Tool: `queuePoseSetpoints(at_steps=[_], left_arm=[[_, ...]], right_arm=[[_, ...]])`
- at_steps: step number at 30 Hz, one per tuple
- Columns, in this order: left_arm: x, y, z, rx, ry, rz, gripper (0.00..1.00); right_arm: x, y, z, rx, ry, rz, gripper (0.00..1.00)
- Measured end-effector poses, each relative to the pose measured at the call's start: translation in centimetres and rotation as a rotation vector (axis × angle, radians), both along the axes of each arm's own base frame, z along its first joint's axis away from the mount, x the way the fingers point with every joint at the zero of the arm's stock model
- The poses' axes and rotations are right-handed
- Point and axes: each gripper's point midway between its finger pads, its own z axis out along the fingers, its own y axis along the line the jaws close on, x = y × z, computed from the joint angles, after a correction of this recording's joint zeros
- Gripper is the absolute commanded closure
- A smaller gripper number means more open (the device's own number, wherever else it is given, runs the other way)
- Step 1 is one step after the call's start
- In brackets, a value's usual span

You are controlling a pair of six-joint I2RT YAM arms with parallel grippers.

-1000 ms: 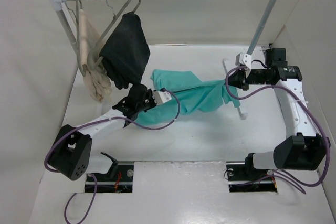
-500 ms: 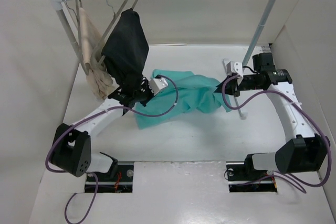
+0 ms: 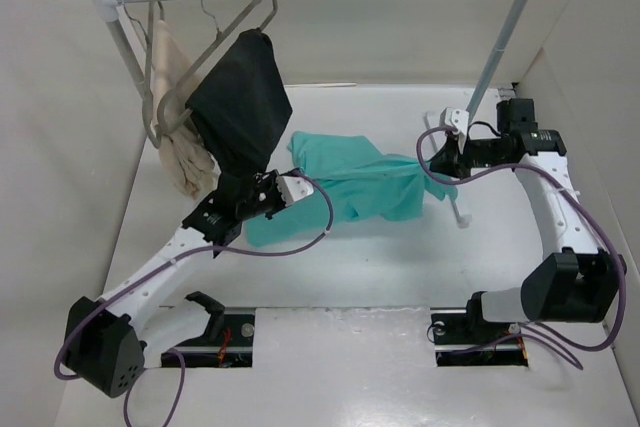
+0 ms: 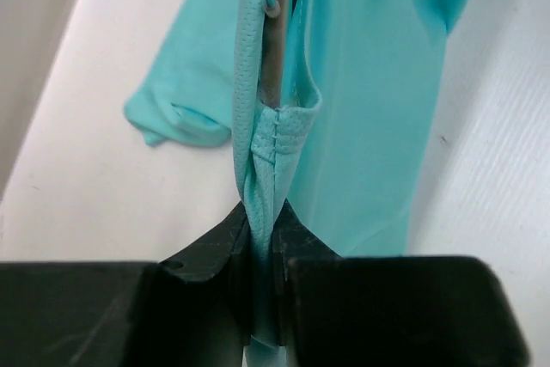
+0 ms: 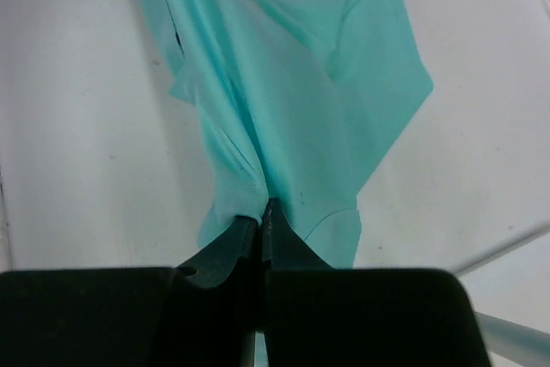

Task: Place the t-shirt on the hanger
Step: Place tshirt on hanger

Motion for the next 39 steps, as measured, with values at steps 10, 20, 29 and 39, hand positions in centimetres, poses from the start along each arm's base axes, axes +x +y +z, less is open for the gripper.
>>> queuePoseSetpoints(at_steps=[10,20,29,39], left_arm=[[-0.2,-0.9,0.6,-0.038,-0.021,-0.023,1.00],[-0.8,-0.2,-3.7,0.096,-0.008,-0.047,1.00],[-2.1,-1.1,-4.2,0.089,0.082,-0.104,1.00],[-2.3,-3.2,-2.1,0.034,0.180,-0.165,1.00]], right_arm=[[0.1,-0.3,-2.5,-0.011,0.082,-0.033,1.00],[-2.3,5.3,2.4,0.135,-0.035,0.229,0.94],[2.6,-0.8,0.5,0.042,0.054,-0.072,0.22],[4.3,0.9,1.0,-0.065,-0.003,-0.088,0.14]])
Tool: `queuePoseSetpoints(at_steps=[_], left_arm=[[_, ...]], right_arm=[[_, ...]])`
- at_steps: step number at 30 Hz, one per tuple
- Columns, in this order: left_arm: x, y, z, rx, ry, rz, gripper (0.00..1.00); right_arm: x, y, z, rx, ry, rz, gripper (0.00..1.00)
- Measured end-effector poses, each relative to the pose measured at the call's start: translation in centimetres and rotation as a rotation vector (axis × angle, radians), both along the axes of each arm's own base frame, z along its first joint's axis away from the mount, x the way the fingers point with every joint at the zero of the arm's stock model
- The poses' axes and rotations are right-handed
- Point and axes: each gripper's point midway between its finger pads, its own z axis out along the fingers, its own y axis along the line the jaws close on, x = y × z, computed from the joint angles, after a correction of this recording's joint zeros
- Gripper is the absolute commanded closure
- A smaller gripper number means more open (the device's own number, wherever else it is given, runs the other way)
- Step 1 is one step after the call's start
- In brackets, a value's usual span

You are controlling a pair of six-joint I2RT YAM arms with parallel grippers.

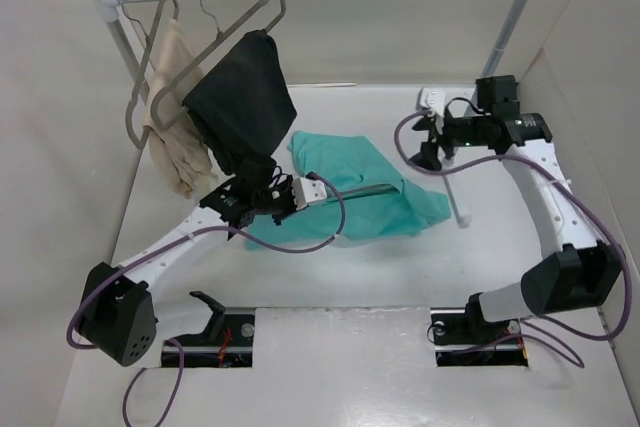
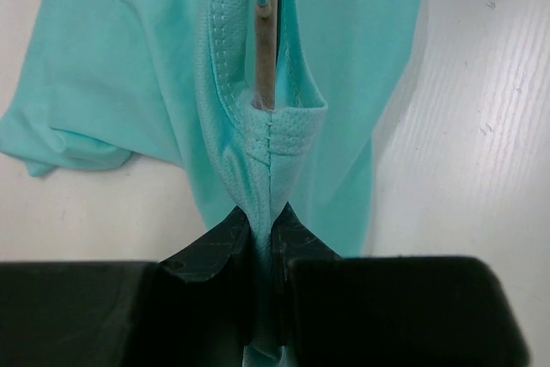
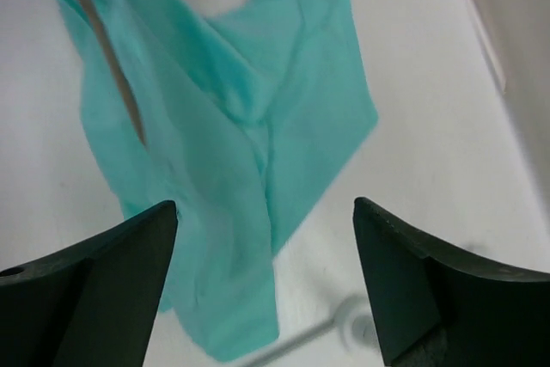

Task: Place the t-shirt on the hanger
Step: Place tshirt on hanger

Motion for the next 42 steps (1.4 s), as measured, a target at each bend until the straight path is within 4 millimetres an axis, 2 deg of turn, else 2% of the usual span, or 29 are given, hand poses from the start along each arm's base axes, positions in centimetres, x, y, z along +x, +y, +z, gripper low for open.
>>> queuePoseSetpoints(at_steps=[3,6,7,8,10,13,16,19,21,26,30,32,35,38,40,42], left_arm=[[-0.2,0.2,-0.8,0.024,0.031,0.004,1.00],[-0.2,0.5,-1.4,0.050,0.049,0.009,1.00],[-0.1,0.6,-1.5,0.057,0.053,0.010,1.00],[-0.1,0.6,-1.5,0.064,0.056,0.011,1.00],[0.1,0.5,-1.4,0.067,0.055,0.009,1.00],[0.2,0.4,-1.1,0.066,0.054,0.008,1.00],[0.2,0.4,-0.9,0.065,0.054,0.008,1.00],[0.2,0.4,-1.0,0.067,0.057,0.008,1.00],[0.2,0.4,-1.0,0.067,0.057,0.008,1.00],[0.2,0.5,-1.0,0.067,0.056,0.008,1.00],[0.2,0.4,-1.0,0.063,0.060,0.016,1.00],[0.3,0.5,-1.0,0.058,0.066,0.027,1.00],[0.6,0.9,-0.9,0.042,0.081,0.047,1.00],[0.6,0.8,-0.7,0.022,0.087,0.045,0.84],[0.9,0.9,-0.4,0.014,0.085,0.048,0.73],[1.4,1.5,-0.1,0.006,0.082,0.068,0.71]], right_arm=[[-2.3,5.5,3.1,-0.011,-0.134,0.163,0.19],[-5.6,10.1,3.8,-0.008,-0.180,0.323,0.38],[-6.3,11.1,3.4,-0.010,-0.175,0.358,0.54],[-6.6,12.0,2.8,-0.015,-0.166,0.390,0.61],[-6.8,13.5,0.9,-0.028,-0.127,0.437,0.67],[-6.6,15.4,-3.6,-0.059,-0.021,0.491,0.71],[-6.3,15.9,-7.6,-0.089,0.076,0.505,0.71],[-6.2,15.8,-9.3,-0.107,0.107,0.501,0.70],[-6.1,15.8,-9.3,-0.111,0.100,0.498,0.66],[-5.1,16.0,-9.5,-0.125,0.065,0.469,0.68],[-4.8,15.8,-10.2,-0.143,0.078,0.442,0.83],[-4.7,15.8,-10.5,-0.151,0.087,0.436,1.00],[-4.9,15.9,-10.8,-0.152,0.092,0.440,1.00],[-4.8,15.4,-10.6,-0.141,0.085,0.431,1.00],[-4.7,14.1,-10.2,-0.142,0.089,0.401,1.00],[-4.0,12.0,-9.5,-0.145,0.088,0.349,1.00]])
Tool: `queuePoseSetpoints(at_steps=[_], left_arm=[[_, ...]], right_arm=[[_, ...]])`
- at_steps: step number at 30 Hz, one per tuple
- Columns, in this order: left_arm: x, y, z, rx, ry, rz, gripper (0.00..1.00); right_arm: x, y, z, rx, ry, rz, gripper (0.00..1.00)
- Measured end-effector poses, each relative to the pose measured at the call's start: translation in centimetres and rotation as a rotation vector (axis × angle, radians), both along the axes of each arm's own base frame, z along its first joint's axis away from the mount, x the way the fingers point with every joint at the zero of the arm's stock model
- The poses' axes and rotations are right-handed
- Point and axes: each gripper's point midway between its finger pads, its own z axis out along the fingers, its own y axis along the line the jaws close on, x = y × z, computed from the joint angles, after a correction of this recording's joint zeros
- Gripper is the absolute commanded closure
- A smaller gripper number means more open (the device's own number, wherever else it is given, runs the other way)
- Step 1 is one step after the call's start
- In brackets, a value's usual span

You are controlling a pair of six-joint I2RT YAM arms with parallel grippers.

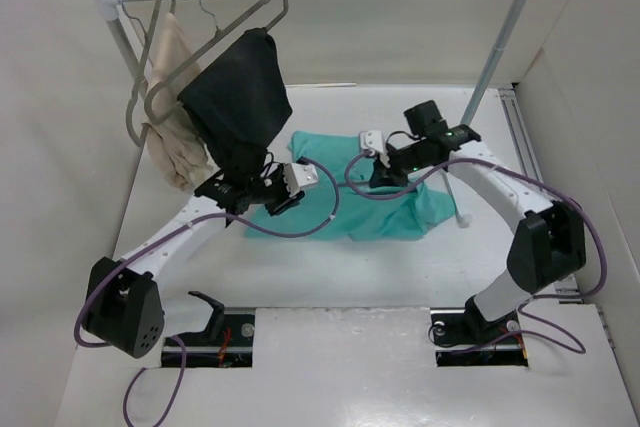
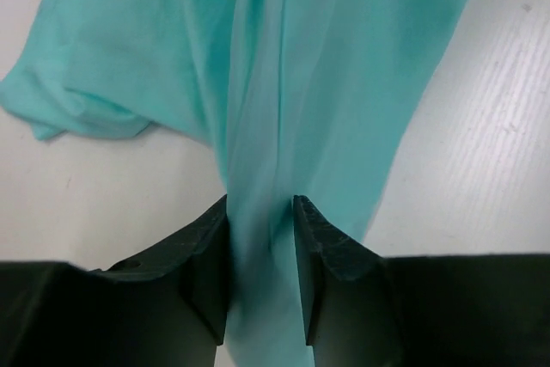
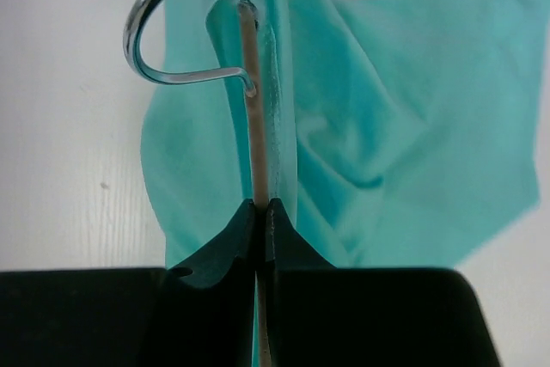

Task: Place the t-shirt on the hanger
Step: Place tshirt on hanger

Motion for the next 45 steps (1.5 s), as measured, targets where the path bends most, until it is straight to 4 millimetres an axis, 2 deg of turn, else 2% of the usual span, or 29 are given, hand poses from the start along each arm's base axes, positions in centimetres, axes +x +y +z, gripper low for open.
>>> queuePoseSetpoints(at_steps=[4,6,8,10,13,16,21,25,31,35,37,40,45], left_arm=[[1.5,1.6,0.6,-0.008,-0.012,0.059,0.65],[1.8,2.3,0.5,-0.003,-0.005,0.082,0.68],[1.7,2.6,0.3,0.003,0.003,0.090,0.87],[1.7,2.6,0.3,0.006,0.003,0.087,1.00],[1.6,2.7,0.1,0.013,0.004,0.083,1.00],[1.8,2.9,0.1,0.013,0.004,0.091,1.00],[3.6,4.8,0.6,-0.006,-0.016,0.184,1.00],[4.5,5.1,1.1,-0.018,-0.041,0.219,1.00],[5.9,6.1,1.6,-0.043,-0.058,0.314,1.00],[6.6,7.2,1.8,-0.056,-0.057,0.370,1.00],[6.4,7.3,1.6,-0.051,-0.047,0.364,0.88],[5.9,7.7,1.0,-0.027,-0.029,0.359,0.61],[4.1,7.2,0.3,0.007,0.002,0.242,0.41]], right_arm=[[0.9,-4.2,2.0,-0.006,-0.034,-0.090,1.00],[0.9,-5.7,2.8,-0.008,-0.051,-0.116,1.00],[0.6,-6.2,3.4,-0.005,-0.062,-0.117,1.00],[0.0,-6.2,3.8,-0.001,-0.061,-0.105,1.00],[-0.7,-6.1,4.1,0.010,-0.053,-0.089,1.00],[-1.0,-6.9,4.4,0.011,-0.042,-0.096,1.00],[-0.2,-10.1,4.9,0.000,-0.044,-0.190,1.00],[0.4,-12.4,5.3,-0.009,-0.057,-0.265,1.00],[-0.3,-12.4,6.2,0.003,-0.095,-0.255,1.00],[-1.4,-11.4,5.8,0.016,-0.103,-0.211,1.00],[-2.0,-10.2,5.1,0.009,-0.097,-0.167,1.00],[-2.7,-8.4,3.7,-0.015,-0.068,-0.096,1.00],[-3.0,-6.4,1.3,-0.041,-0.009,-0.037,1.00]])
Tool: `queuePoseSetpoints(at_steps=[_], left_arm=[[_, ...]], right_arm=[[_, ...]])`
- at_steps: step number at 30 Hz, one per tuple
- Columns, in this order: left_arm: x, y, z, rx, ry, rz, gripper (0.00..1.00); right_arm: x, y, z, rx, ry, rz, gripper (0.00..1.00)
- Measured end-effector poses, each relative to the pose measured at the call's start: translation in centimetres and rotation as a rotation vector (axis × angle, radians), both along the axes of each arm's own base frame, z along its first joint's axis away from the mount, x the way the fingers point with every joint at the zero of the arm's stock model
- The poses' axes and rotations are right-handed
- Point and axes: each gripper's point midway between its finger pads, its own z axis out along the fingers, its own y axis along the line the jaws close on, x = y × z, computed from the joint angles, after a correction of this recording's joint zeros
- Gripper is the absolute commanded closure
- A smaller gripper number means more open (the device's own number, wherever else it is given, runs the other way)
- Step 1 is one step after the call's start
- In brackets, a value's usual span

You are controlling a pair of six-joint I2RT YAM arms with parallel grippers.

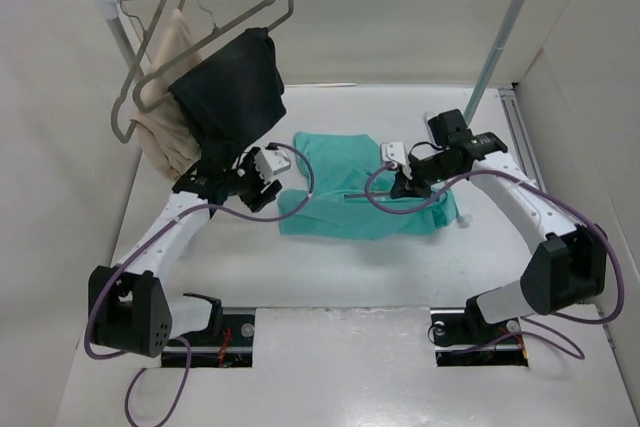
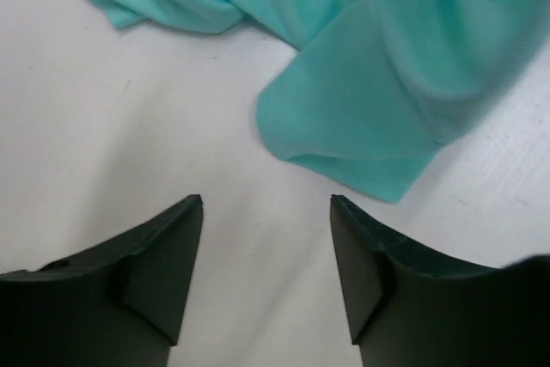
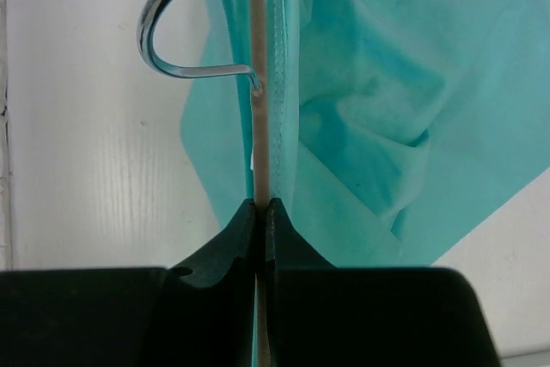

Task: Place the t-shirt on the hanger
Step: Place tshirt on hanger

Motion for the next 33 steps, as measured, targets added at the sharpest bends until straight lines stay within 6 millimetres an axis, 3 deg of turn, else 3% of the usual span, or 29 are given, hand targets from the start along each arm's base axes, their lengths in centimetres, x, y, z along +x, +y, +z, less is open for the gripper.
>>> queuePoseSetpoints(at_steps=[3,6,11,16,20,25,27,28,30,32,33], left_arm=[[-1.7,-0.6,0.7,0.005,-0.025,-0.108,0.35],[-3.3,-1.9,3.6,-0.048,-0.114,-0.196,0.32],[-6.5,-6.9,8.4,-0.188,-0.204,-0.366,0.29],[-6.9,-11.5,11.1,-0.263,-0.199,-0.498,0.21],[-6.3,-13.2,11.3,-0.259,-0.204,-0.565,0.21],[-8.1,-15.0,9.7,-0.251,-0.151,-0.656,0.26],[-8.6,-15.5,9.6,-0.254,-0.141,-0.674,0.34],[-8.7,-15.7,9.5,-0.256,-0.134,-0.674,0.52],[-8.7,-15.9,9.4,-0.259,-0.124,-0.666,0.76],[-8.4,-16.0,9.3,-0.258,-0.119,-0.649,0.96],[-8.2,-16.0,9.2,-0.256,-0.115,-0.637,1.00]], right_arm=[[0.3,0.6,-0.2,0.001,-0.002,0.002,1.00],[0.3,1.7,-0.2,0.009,-0.010,0.016,1.00],[-1.1,6.0,-1.8,0.014,0.033,0.134,1.00],[-2.1,8.7,-2.6,0.020,0.064,0.215,1.00],[-2.0,9.2,-2.1,0.037,0.054,0.225,1.00],[-1.8,9.9,-1.8,0.050,0.032,0.234,1.00],[-1.8,10.2,-1.7,0.059,0.026,0.239,1.00],[-1.8,10.3,-1.6,0.062,0.023,0.239,1.00],[-1.7,10.4,-1.6,0.067,0.019,0.237,1.00],[-1.7,10.4,-1.5,0.067,0.024,0.230,1.00],[-1.5,10.4,-1.5,0.069,0.023,0.226,1.00]])
